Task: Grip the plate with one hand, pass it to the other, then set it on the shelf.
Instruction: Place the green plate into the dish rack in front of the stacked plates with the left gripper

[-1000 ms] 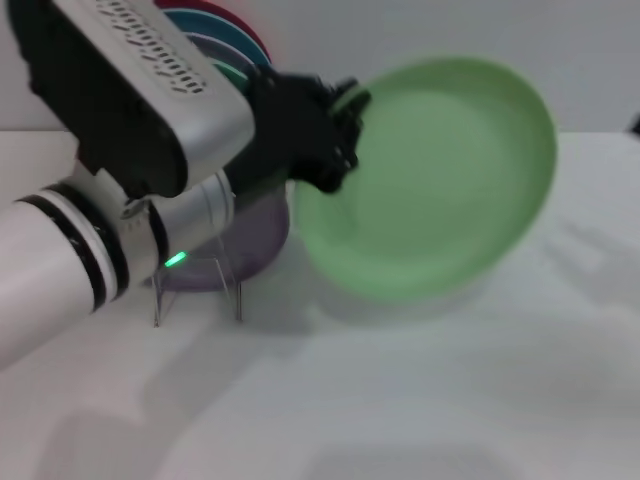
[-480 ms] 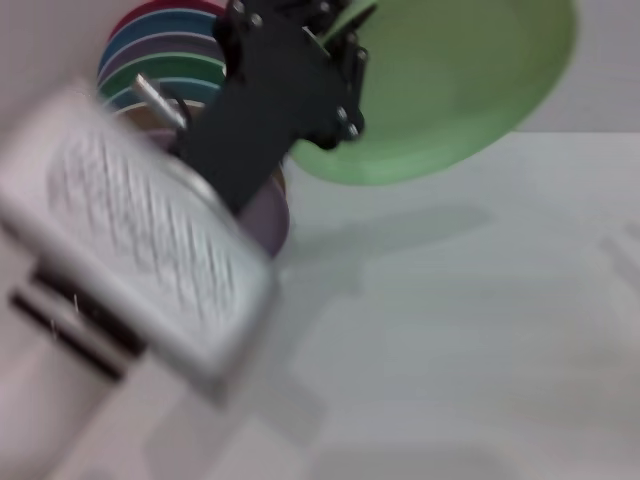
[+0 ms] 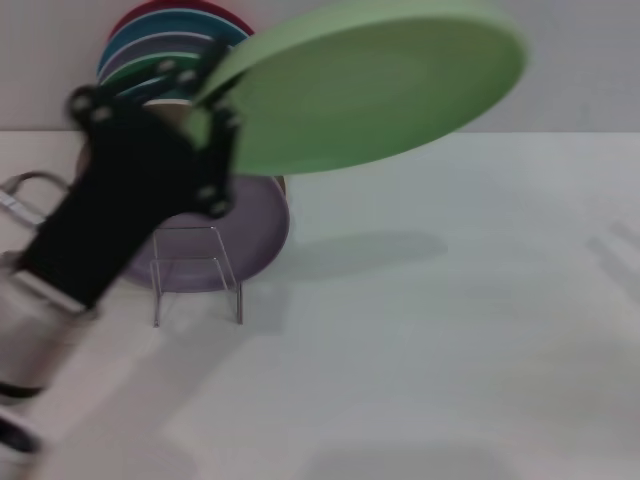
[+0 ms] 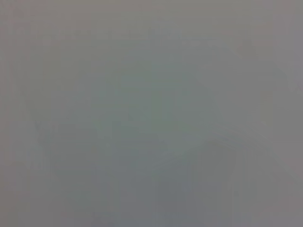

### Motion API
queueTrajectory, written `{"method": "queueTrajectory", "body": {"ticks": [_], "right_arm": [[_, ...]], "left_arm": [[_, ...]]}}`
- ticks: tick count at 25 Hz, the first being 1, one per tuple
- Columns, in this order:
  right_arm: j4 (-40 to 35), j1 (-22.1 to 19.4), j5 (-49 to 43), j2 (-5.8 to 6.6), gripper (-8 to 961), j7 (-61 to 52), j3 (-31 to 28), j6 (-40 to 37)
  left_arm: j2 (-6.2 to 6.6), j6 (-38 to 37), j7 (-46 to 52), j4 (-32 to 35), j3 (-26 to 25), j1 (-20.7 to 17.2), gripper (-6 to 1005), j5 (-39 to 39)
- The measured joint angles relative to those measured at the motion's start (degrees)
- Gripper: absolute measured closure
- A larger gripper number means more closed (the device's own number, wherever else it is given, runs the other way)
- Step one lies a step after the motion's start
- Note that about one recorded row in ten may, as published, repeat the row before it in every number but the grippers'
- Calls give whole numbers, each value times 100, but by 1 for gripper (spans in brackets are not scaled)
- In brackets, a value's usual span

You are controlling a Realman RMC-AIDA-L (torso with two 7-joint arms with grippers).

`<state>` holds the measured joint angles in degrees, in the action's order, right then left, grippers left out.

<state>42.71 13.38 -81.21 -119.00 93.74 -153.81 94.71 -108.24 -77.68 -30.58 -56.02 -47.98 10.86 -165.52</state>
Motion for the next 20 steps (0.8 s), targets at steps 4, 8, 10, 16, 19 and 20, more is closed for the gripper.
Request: {"method": "queueTrajectory", "body": {"ticks": [4,8,10,16,19,20], "right_arm": [[-15,10,-17,0,364,1,11,26],[-39,9,-18,0,364,1,108,31],[-50,10,-18,0,364,1,144,33],[-63,25,-18,0,364,-1,146,33],[-63,30,-18,0,364,-2,171,35],[-63,31,-18,0,364,-1,205,35]], "left_arm": [[-173,-1565,1036,2115,-459,628,930,5],[-321,-2104,1522,3256,-819,912,930,-3],[-322,-2130,1540,3446,-846,952,930,-3],[-294,-2149,1545,3740,-820,998,930,-6],[-284,-2191,1547,4040,-818,1048,930,-7],[-282,-2198,1546,4120,-816,1067,930,-7]]}}
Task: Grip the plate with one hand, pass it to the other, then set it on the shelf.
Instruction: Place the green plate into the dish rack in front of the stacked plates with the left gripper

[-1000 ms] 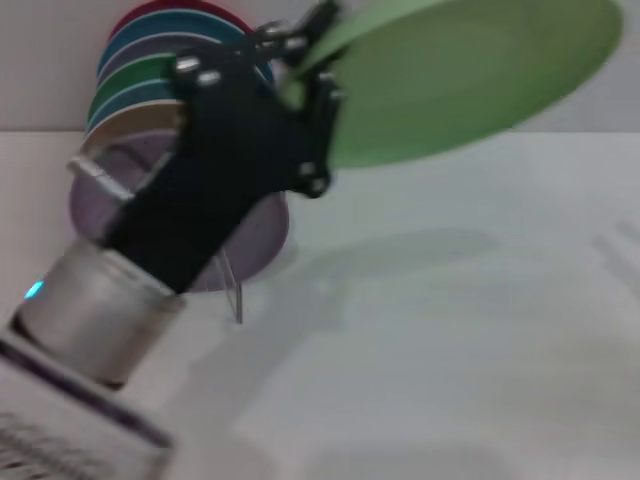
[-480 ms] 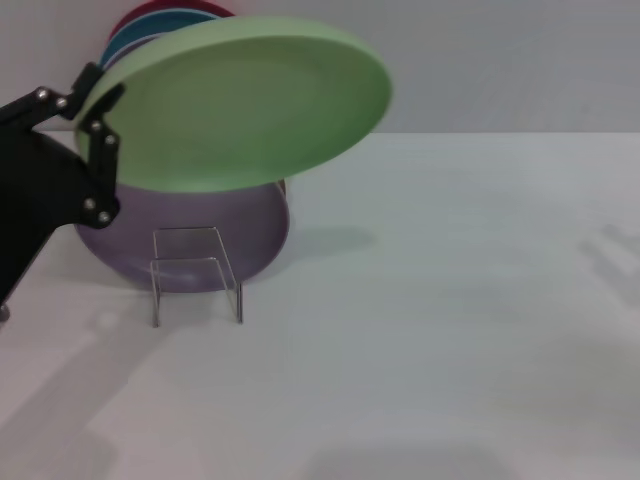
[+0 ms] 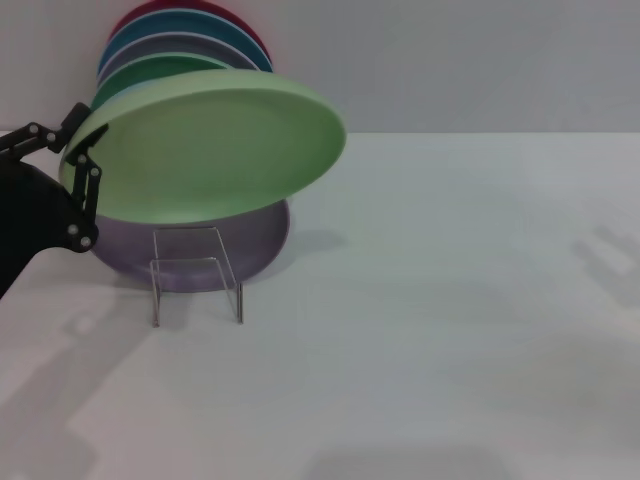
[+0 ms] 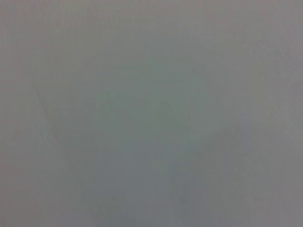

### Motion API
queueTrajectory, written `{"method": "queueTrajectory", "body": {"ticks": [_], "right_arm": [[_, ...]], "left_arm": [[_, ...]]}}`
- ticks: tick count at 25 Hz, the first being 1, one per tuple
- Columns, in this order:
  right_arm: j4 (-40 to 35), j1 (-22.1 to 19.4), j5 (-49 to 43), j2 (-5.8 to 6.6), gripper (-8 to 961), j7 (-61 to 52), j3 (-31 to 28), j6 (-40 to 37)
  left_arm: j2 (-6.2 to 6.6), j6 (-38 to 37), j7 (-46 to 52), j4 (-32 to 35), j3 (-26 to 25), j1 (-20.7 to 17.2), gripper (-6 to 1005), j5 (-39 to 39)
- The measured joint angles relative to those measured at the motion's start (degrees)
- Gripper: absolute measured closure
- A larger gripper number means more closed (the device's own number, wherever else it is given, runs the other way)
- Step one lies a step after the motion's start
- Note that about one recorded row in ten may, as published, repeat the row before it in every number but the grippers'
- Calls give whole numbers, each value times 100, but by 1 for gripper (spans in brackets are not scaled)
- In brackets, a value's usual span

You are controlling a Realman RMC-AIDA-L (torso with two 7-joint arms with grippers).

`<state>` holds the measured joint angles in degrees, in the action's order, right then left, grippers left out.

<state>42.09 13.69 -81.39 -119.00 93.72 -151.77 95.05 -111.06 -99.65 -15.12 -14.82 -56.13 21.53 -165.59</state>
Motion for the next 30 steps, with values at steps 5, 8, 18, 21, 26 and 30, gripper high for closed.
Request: {"method": "queueTrajectory", "body": {"ticks": [5,8,18,21,26,30], "right_arm": [[-1,28,0,3,364,0,30,-11],[-11,39,0,4,364,-4,39,-17],[-17,66,1,9,364,-40,87,-7],[-17,74,1,9,364,-42,88,-5],[-17,92,-51,16,364,-52,87,-4],[-10,93,-59,17,364,-54,86,-3]], "left_arm": [[0,-9,-1,226,2,50,930,0],[0,-9,-1,249,2,52,930,0],[-40,-1,195,539,-3,57,930,1],[-62,5,201,580,-3,64,929,1],[-73,36,207,616,-3,90,924,1],[-90,83,213,720,-3,157,914,1]]}}
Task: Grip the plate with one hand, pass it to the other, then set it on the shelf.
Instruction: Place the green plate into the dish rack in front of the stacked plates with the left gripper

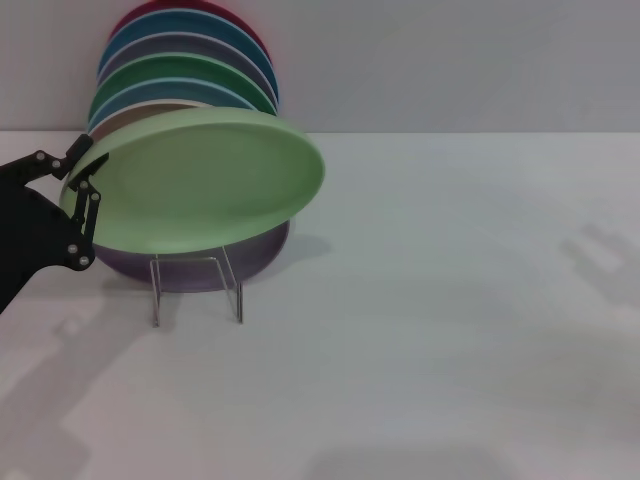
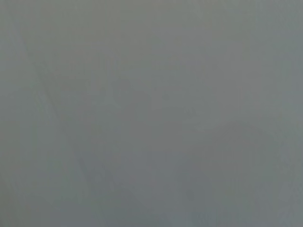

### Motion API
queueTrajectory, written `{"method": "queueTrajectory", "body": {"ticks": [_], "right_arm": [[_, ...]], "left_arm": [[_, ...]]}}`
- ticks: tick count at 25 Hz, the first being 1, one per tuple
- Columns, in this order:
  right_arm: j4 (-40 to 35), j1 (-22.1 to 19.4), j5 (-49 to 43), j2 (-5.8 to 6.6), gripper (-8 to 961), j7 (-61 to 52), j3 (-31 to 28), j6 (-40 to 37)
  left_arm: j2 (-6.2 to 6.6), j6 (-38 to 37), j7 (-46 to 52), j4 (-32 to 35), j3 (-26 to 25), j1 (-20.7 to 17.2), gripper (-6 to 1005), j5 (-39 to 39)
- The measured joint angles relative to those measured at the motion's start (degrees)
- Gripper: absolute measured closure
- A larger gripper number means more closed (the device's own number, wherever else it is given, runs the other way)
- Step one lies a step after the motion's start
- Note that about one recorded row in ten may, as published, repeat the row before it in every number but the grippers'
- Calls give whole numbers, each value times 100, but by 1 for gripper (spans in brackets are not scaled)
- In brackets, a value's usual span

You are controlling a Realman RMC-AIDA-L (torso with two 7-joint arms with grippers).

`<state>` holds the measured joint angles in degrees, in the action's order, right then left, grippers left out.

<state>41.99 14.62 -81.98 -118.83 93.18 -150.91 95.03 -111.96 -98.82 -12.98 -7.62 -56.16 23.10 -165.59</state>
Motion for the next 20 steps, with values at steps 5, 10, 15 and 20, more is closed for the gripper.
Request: {"method": "queueTrajectory", "body": {"ticks": [5,10,15,20], "right_arm": [[9,-3,-4,0,364,-2,0,4],[19,-3,-43,0,364,-2,0,7],[20,1,-89,0,364,-2,6,8],[29,4,-90,0,364,-5,82,8]], "left_arm": [[-9,28,48,90,0,52,901,0],[-9,58,67,151,0,73,888,0],[-23,75,72,226,0,88,876,0],[-26,75,77,239,18,99,863,0]]}}
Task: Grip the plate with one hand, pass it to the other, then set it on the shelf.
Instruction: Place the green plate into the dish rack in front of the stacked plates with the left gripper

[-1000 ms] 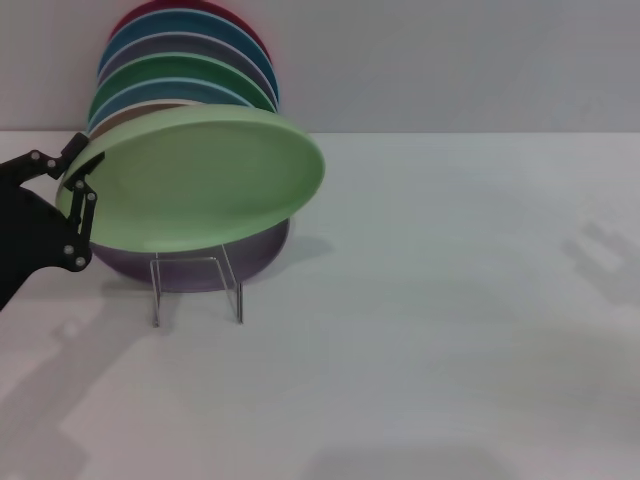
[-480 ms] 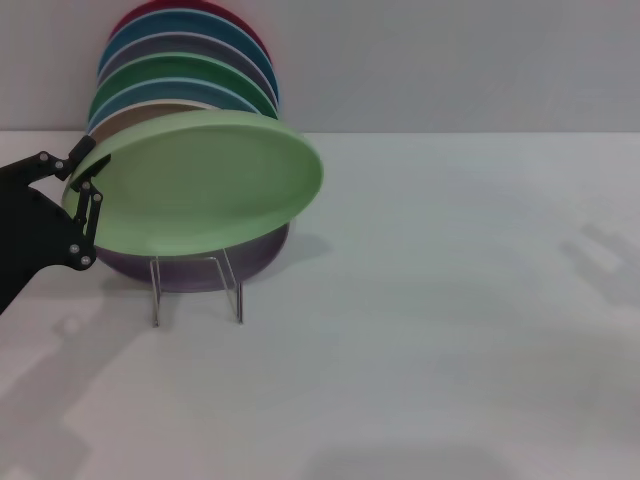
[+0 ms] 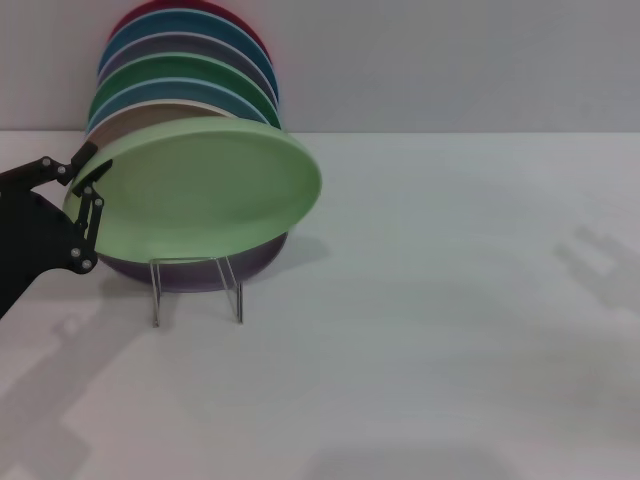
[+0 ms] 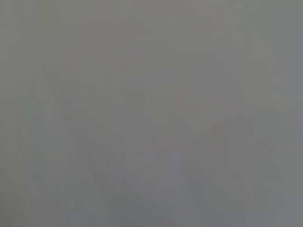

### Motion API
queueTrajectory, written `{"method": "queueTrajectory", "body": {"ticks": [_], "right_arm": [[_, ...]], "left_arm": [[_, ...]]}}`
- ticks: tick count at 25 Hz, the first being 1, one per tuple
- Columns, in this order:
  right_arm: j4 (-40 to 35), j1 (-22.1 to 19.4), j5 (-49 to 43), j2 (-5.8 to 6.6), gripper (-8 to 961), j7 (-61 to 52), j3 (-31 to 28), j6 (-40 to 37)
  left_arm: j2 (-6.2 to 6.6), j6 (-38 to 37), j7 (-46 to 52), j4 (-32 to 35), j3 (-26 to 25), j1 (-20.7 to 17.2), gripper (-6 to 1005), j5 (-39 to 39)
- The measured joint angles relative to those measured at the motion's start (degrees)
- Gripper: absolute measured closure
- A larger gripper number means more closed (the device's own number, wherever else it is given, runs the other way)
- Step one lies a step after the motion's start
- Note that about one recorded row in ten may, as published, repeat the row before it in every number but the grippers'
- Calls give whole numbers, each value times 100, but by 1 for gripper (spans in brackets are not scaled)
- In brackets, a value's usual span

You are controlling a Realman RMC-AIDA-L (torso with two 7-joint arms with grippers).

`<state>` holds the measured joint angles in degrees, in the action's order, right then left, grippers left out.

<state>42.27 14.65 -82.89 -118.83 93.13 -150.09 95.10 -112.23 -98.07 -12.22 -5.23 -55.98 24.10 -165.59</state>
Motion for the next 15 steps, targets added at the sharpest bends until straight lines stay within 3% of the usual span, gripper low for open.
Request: {"method": "queueTrajectory", "body": {"ticks": [4,8,15], "right_arm": [[6,-4,0,0,364,-10,37,0],[11,-13,0,0,364,-14,42,8],[19,-39,0,0,364,-21,50,67]], "left_arm": [[-2,12,0,7,23,0,853,0],[-146,177,-117,7,-41,-6,843,8],[-247,529,-344,15,-47,1,825,17]]}}
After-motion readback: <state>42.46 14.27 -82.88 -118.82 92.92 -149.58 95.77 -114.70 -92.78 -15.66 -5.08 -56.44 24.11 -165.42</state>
